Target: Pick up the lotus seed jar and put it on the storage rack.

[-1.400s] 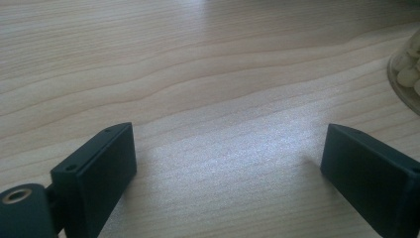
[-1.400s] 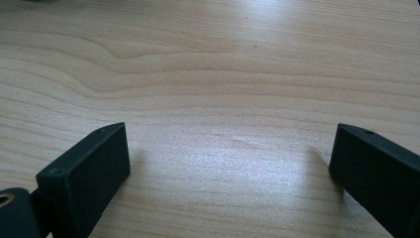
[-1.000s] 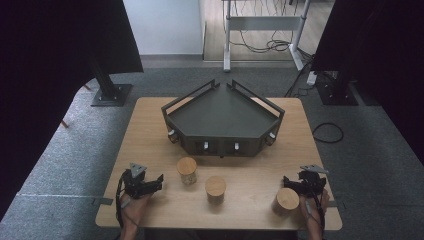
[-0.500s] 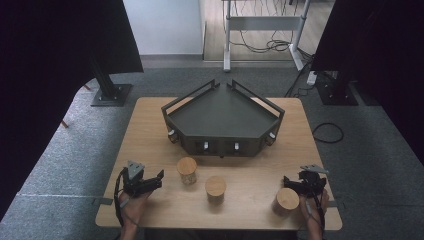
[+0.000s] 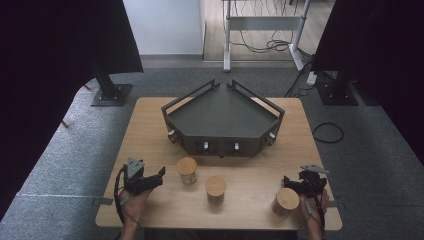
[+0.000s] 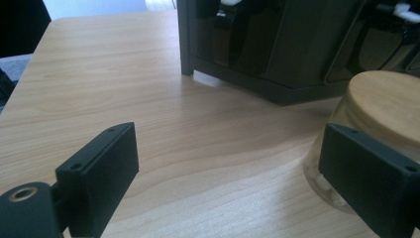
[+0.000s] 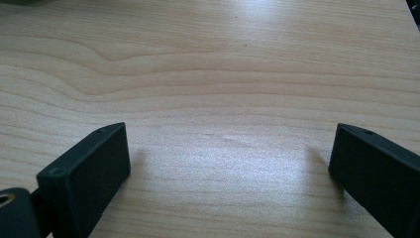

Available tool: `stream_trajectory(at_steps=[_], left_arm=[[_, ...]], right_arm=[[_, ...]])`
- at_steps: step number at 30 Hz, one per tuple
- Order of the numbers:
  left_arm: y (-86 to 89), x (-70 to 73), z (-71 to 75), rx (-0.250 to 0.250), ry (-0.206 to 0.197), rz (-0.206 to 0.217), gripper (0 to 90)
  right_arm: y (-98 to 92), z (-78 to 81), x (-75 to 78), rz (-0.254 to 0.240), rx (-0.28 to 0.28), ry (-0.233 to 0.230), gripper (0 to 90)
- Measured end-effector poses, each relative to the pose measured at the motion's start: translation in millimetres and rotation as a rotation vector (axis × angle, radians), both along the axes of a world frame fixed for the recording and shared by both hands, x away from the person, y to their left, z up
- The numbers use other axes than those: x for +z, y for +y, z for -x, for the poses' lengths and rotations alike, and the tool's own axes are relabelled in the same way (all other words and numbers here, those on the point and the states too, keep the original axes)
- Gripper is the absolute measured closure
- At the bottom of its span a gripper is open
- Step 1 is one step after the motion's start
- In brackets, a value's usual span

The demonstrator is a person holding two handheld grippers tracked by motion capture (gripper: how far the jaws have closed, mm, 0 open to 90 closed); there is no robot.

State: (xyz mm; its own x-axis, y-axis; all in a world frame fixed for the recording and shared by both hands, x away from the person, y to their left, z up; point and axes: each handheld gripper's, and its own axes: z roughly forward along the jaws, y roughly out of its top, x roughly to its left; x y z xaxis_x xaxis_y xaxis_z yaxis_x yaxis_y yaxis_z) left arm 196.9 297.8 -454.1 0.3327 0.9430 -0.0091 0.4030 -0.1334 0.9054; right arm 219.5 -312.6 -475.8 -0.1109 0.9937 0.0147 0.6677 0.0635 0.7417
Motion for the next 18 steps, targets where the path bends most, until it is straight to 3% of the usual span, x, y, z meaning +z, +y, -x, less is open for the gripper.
stream_trajectory(at_steps=[18], left_arm=[[-4.2,7.4,6.0,-0.043,-0.067,0.033,8.4]], right_arm=[[0.2,0.0,0.1,0.0,-0.002,0.0,1.9]])
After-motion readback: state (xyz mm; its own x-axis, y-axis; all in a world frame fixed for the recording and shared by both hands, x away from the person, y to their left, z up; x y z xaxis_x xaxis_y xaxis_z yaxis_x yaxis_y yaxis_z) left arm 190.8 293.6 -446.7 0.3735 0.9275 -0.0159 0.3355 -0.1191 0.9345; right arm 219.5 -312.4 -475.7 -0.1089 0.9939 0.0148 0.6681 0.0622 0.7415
